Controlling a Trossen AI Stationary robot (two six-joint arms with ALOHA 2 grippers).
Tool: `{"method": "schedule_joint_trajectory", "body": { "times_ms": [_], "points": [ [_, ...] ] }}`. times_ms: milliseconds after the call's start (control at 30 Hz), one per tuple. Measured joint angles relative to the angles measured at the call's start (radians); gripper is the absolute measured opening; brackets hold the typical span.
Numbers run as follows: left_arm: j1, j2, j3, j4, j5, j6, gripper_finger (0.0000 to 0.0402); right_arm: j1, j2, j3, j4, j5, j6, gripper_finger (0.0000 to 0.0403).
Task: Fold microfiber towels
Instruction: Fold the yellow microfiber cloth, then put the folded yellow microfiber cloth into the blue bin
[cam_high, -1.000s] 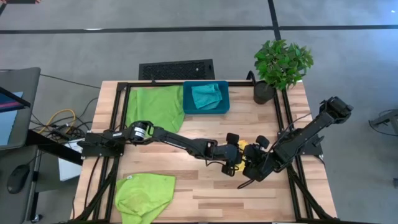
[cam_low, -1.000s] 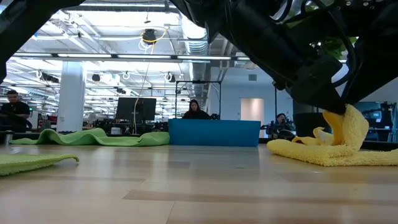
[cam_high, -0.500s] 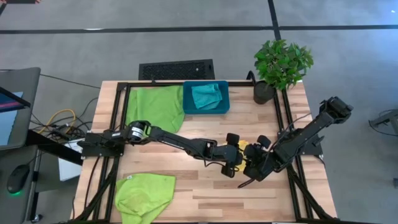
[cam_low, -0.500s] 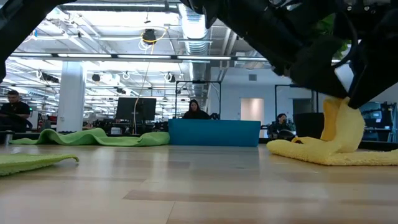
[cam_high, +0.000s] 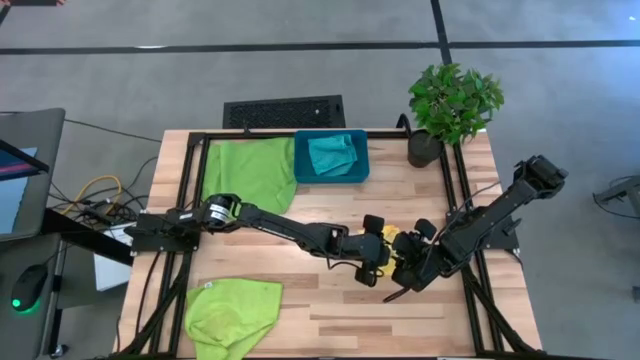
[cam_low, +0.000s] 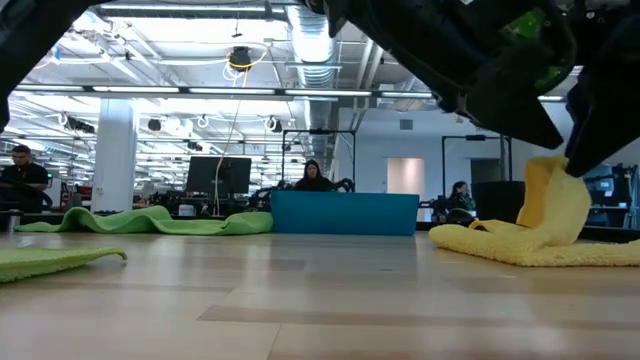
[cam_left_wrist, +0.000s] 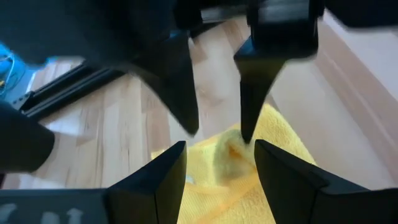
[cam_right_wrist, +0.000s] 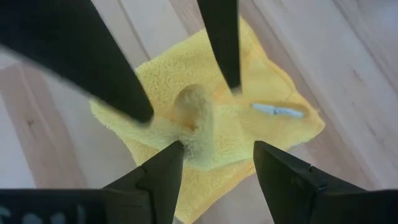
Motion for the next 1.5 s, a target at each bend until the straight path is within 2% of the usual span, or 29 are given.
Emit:
{"method": "schedule_joint_trajectory", "body": {
  "times_ms": [167, 333, 500, 700, 1033, 1200, 1500],
  "points": [
    [-0.003, -0.029, 0.0, -0.113, -0.046, -0.054, 0.0183, 0.032, 0.0, 0.001, 0.001, -0.065, 0.013, 0.0221],
    [0.007, -0.03, -0.001, -0.2, -0.049, -0.143, 0.0183, 0.081, 0.0, 0.026, -0.001, -0.108, 0.032, 0.0221],
    [0.022, -0.017, -0.024, -0.239, -0.031, -0.215, 0.0183, 0.121, 0.0, 0.062, -0.018, -0.084, 0.047, 0.0221],
    [0.032, -0.017, -0.038, -0.245, 0.091, -0.242, 0.0183, 0.125, 0.0, 0.069, -0.043, -0.04, 0.067, 0.0221],
    [0.03, -0.003, -0.036, -0.208, 0.096, -0.263, 0.0183, 0.091, 0.0, 0.069, -0.061, -0.028, 0.061, 0.0221],
    [0.007, 0.034, -0.038, -0.229, 0.15, -0.149, 0.0183, 0.086, 0.0, 0.069, -0.069, -0.028, 0.057, 0.0221],
    [-0.054, 0.034, -0.037, -0.223, 0.113, 0.027, 0.0183, 0.087, 0.0, 0.069, -0.075, -0.027, 0.057, 0.0221]
  ]
}}
